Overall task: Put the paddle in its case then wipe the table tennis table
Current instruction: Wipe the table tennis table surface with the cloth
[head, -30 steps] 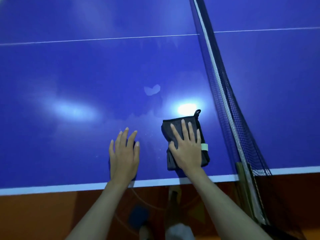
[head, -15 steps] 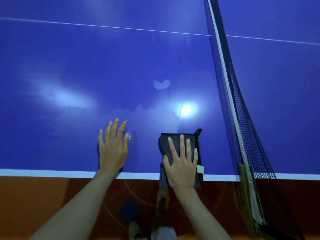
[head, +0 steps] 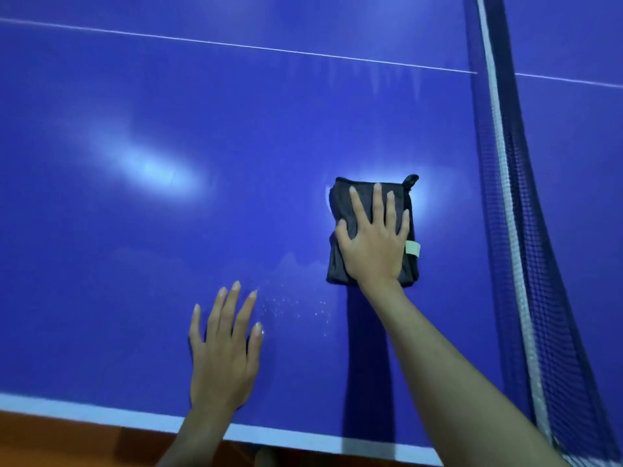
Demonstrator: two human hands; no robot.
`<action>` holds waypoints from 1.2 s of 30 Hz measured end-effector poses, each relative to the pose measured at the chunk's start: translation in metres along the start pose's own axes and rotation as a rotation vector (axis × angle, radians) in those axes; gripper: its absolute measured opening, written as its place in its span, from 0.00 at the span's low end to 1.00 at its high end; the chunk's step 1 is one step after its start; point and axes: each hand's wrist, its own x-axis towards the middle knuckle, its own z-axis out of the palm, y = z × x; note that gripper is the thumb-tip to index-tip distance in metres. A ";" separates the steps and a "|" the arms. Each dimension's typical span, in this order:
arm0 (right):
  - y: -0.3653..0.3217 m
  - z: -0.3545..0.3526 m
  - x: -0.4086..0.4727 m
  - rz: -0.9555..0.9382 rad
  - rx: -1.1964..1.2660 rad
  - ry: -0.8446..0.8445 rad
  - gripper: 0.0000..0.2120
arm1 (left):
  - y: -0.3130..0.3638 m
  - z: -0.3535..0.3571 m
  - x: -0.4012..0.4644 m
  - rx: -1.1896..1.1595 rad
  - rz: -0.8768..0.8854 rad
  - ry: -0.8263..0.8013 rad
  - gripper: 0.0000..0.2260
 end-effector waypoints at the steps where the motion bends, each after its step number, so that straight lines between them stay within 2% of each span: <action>1: -0.002 0.002 0.015 -0.011 0.005 0.006 0.29 | 0.000 0.000 0.000 -0.007 0.004 0.002 0.24; 6: -0.005 0.012 0.068 -0.074 0.025 0.003 0.30 | 0.000 0.004 0.005 -0.055 0.000 0.029 0.25; 10: -0.007 0.014 0.054 -0.080 0.045 -0.014 0.29 | -0.003 0.003 0.004 -0.026 0.037 0.023 0.25; 17: -0.033 0.004 -0.095 -0.109 0.010 -0.015 0.29 | -0.003 0.001 0.005 -0.036 0.043 0.068 0.25; 22: -0.054 -0.011 -0.215 -0.105 -0.014 -0.079 0.31 | -0.008 -0.014 0.001 -0.426 -0.028 0.082 0.24; 27: -0.073 -0.022 -0.303 -0.063 -0.025 -0.106 0.32 | -0.033 -0.032 -0.004 -0.338 0.049 0.102 0.23; 31: -0.074 -0.026 -0.296 -0.075 -0.043 -0.106 0.33 | -0.073 -0.034 -0.002 -0.193 0.083 0.078 0.23; 36: -0.075 -0.016 -0.221 -0.063 -0.021 -0.062 0.32 | -0.096 -0.023 0.018 -0.100 0.060 0.035 0.24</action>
